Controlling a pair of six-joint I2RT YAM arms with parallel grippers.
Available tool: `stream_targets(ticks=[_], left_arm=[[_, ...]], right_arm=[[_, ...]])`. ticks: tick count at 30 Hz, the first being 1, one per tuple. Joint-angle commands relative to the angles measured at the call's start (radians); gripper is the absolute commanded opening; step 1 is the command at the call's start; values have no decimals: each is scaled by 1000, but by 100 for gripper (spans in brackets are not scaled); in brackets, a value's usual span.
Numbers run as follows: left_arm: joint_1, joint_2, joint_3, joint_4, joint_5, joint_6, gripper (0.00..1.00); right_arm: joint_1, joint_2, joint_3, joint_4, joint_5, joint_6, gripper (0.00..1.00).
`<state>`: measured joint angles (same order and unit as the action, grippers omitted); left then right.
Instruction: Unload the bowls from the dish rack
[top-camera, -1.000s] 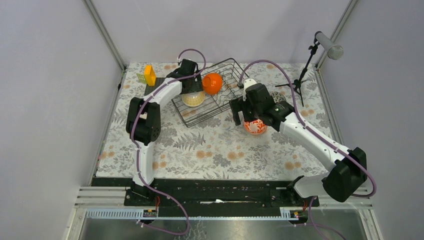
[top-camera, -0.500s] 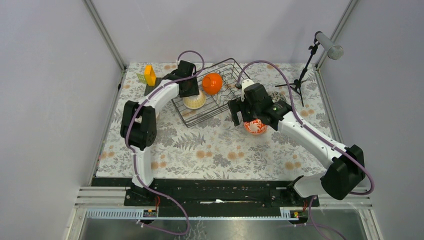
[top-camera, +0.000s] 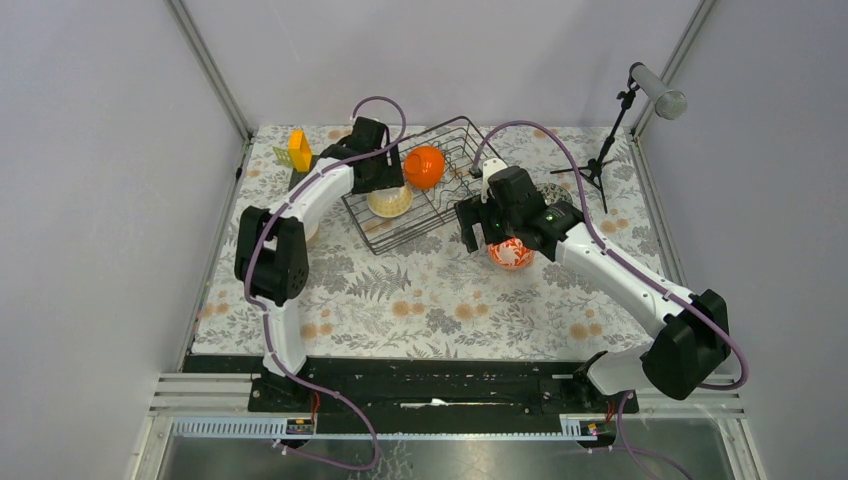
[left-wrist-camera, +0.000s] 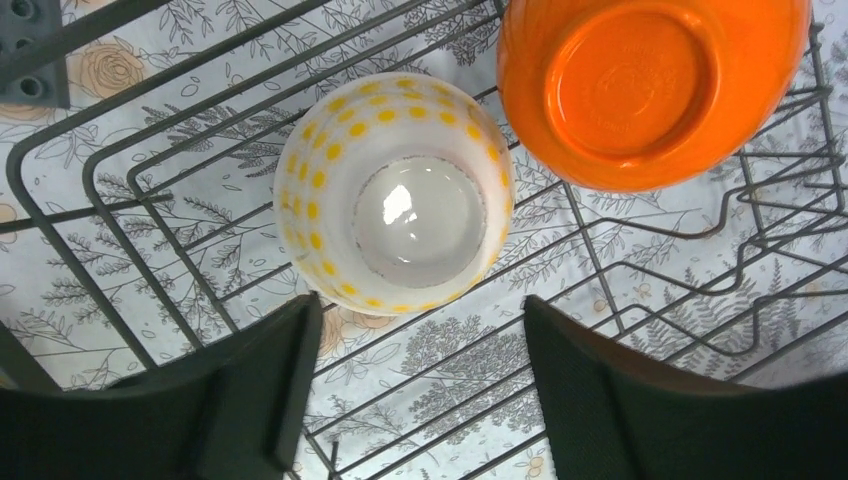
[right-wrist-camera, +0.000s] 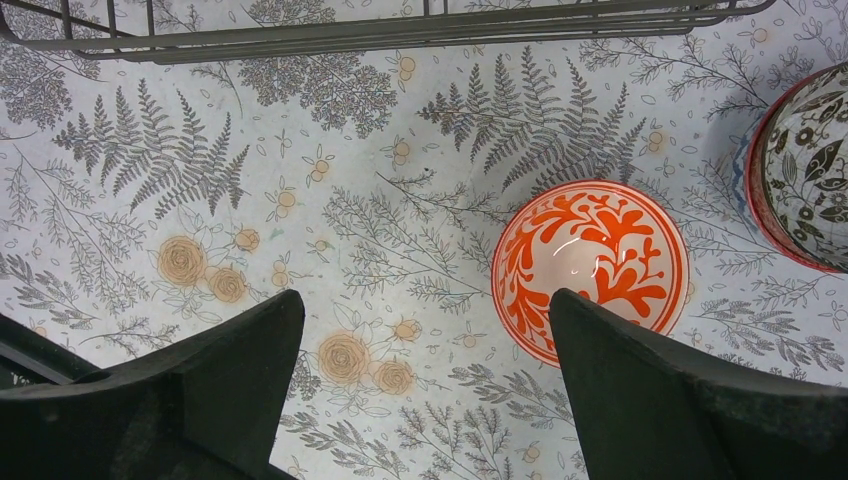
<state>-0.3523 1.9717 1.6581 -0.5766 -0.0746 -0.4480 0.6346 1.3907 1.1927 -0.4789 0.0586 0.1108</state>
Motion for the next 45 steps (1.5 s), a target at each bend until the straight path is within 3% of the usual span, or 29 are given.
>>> stream_targets(ticks=[1,4,12,27,33,45], left_arm=[[-2,-29,47,15,-53,2,88],[-2,10,92,12,-65,11,99],[-1,126,180,6,-55,20,99],[13,202,169,-5,-6,10,99],[18,207,164,-21,48,2,80],[28,105,59,-8,152,-26,61]], right_arm=[[-4,-9,11,35,-20,11,100],[-4,-17,1,43,-20,10,100],[-4,-25,0,43,-13,-8,100],[-4,-27,1,43,3,-37,100],[-4,-30,-6,43,-9,-34,100],[-4,-32,-8,43,-20,-24,100]])
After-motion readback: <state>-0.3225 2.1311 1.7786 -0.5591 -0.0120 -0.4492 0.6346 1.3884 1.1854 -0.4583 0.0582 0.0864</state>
